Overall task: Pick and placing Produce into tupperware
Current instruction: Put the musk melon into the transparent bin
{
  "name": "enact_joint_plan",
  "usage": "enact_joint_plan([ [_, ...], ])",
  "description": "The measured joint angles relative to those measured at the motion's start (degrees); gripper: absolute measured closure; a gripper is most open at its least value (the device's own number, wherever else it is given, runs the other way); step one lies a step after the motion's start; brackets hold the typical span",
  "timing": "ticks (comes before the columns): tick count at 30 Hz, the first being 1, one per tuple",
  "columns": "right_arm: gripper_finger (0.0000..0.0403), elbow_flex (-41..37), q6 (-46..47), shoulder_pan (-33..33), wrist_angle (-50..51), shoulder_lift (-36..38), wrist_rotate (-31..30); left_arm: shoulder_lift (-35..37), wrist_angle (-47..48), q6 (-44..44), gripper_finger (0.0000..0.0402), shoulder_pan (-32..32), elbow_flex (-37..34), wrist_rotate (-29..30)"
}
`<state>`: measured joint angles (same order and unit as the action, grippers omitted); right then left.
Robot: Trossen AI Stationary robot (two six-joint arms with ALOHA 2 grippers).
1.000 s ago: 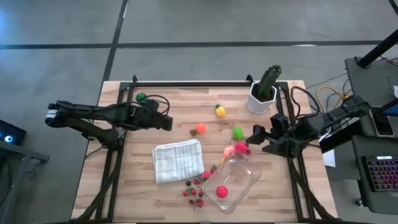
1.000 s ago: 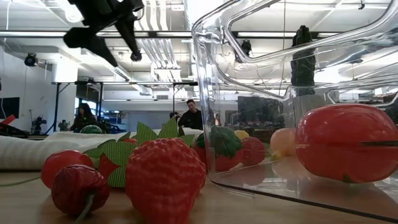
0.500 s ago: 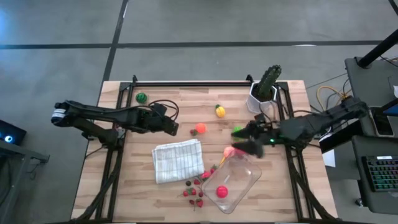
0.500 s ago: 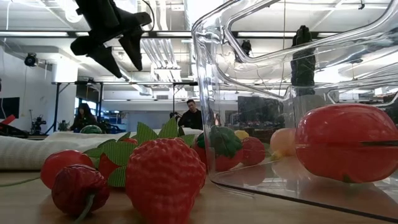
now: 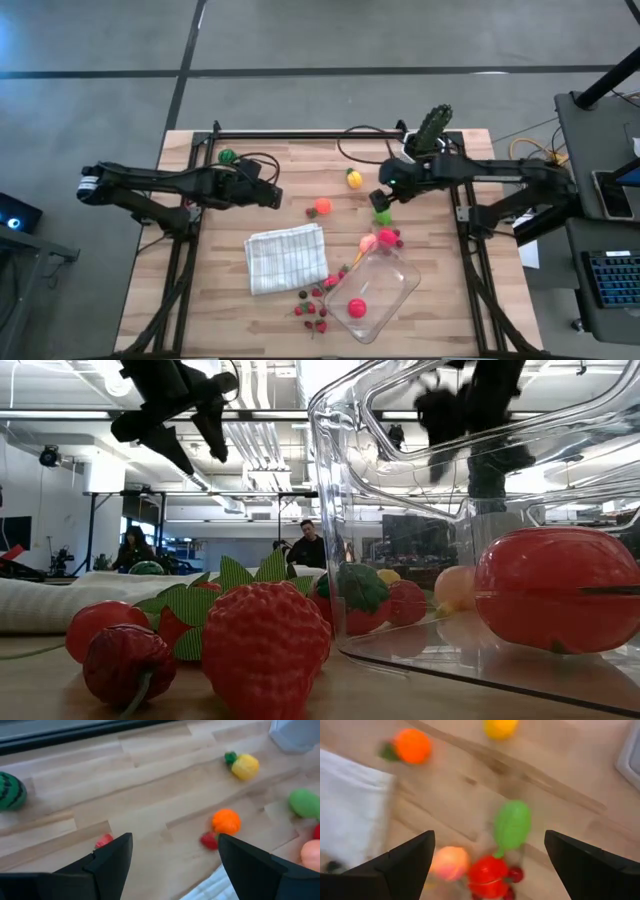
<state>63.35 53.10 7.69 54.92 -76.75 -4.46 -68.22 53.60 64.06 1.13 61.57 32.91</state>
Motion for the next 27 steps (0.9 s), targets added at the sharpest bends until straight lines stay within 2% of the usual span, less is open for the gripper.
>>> enact_joint_plan([
  [7, 0.0035, -6.3, 8.2, -0.9, -2.3, -4.7, 2.7, 3.4, 1.0, -5.3, 0.0123, -1.0, -0.1, 2.9],
  [12, 0.0035, -8.5, 14.2, -1.2, -10.4, -6.9, -1.4, 4.6, 1.4, -13.7, 0.0123, -2.0, -0.1, 3.8],
  [15, 0.0035, -9.0, 17.4, -1.2, -10.5, -9.0, -3.9, 5.4, 1.5, -15.8, 0.0123, -2.3, -0.1, 3.3],
  [27, 0.0035, -9.1, 22.0, -1.6, -10.4, -17.3, -4.6, 7.9, 1.2, -21.6, 0.0123, -2.3, -0.1, 2.2],
])
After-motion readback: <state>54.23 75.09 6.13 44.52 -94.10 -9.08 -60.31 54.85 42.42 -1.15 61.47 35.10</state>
